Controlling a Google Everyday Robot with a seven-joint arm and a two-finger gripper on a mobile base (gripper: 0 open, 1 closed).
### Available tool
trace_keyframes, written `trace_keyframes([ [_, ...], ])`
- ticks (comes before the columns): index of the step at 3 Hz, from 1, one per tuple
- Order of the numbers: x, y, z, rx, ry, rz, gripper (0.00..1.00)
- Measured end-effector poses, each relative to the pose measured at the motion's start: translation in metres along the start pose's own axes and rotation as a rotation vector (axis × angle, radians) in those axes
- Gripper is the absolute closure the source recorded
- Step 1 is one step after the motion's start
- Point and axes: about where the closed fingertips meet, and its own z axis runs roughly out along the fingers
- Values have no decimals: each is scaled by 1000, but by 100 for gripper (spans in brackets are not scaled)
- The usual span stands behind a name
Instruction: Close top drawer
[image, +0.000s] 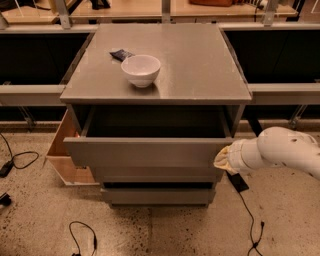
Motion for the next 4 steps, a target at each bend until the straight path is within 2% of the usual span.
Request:
trace_keyframes([
  [1, -6, -24, 5, 7, -16, -20, 100],
  [2, -11, -38, 18, -24, -28, -40, 76],
  [4, -11, -38, 18, -24, -28, -40, 30],
])
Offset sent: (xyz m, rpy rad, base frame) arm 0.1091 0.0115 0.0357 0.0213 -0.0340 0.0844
